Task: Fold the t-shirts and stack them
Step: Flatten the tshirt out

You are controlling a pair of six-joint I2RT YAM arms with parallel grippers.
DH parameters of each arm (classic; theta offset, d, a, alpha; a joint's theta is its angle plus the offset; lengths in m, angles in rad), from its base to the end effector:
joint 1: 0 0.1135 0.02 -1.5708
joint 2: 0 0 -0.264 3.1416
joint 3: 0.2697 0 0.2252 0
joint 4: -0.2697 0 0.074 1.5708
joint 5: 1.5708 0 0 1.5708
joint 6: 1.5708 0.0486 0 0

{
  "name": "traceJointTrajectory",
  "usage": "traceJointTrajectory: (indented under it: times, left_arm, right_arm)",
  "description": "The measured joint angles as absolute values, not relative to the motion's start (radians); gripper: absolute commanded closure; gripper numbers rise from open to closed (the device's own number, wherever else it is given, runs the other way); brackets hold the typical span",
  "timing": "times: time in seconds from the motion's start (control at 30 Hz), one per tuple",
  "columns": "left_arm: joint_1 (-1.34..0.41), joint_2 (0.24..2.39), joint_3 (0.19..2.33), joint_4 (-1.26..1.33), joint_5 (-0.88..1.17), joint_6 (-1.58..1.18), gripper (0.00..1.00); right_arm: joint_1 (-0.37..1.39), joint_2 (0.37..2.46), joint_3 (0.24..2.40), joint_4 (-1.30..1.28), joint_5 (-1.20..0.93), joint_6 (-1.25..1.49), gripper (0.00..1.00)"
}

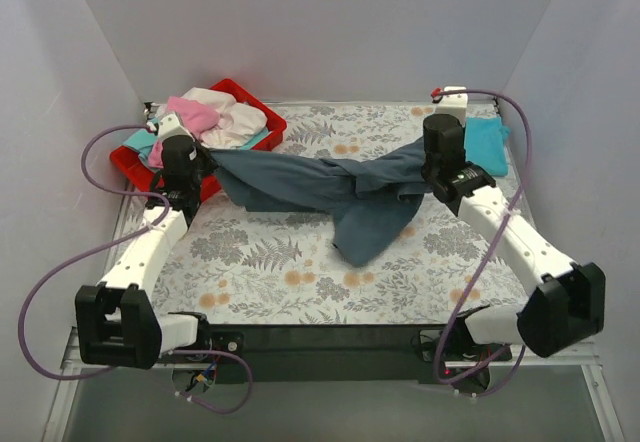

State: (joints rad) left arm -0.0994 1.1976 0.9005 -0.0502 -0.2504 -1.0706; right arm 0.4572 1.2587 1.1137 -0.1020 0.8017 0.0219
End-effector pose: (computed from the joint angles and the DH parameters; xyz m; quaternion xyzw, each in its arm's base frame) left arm 0.2626 -0.0141 0.3119 -0.4425 0.6849 -0.2294 0.5315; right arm 0.2549 0.0865 0.3664 0.0773 0.7609 -0.1647 0.6228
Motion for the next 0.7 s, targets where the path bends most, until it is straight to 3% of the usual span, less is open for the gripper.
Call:
traceJointTrajectory:
  times: [0.07, 0.1, 0.2, 0.33, 0.5, 0.7]
  left_arm:
    - [-0.091, 1.263, 0.889, -0.046, -0.232, -1.075, 1.0]
    - [-0.091, 1.297, 0.881, -0.044, -0.216, -1.078, 1.0]
    - [-0.091, 1.366, 0.849, -0.041, -0.165, -1.086, 1.0]
    - [-0.091, 1.385, 0.824, -0.046, -0.132, -1.093, 1.0]
    - [-0.091, 1.384, 0.825, -0.015, -0.113, -1.097, 1.0]
    - [-0.091, 1.378, 0.821, 0.02, -0.076, -1.102, 1.0]
  right_arm:
    - [0.422, 1.333, 1.118, -0.096, 0.798, 0.027, 0.7]
    - [0.409, 1.378, 1.123, -0.096, 0.796, 0.028, 0.39]
    - [0.396, 1.473, 1.129, -0.11, 0.772, 0.029, 0.24]
    - [0.475, 1.427, 1.066, -0.117, 0.702, 0.056, 0.21]
    - [0.638, 1.277, 0.935, -0.081, 0.517, 0.135, 0.22]
    - [0.712, 1.253, 0.722, -0.103, 0.427, 0.262, 0.24]
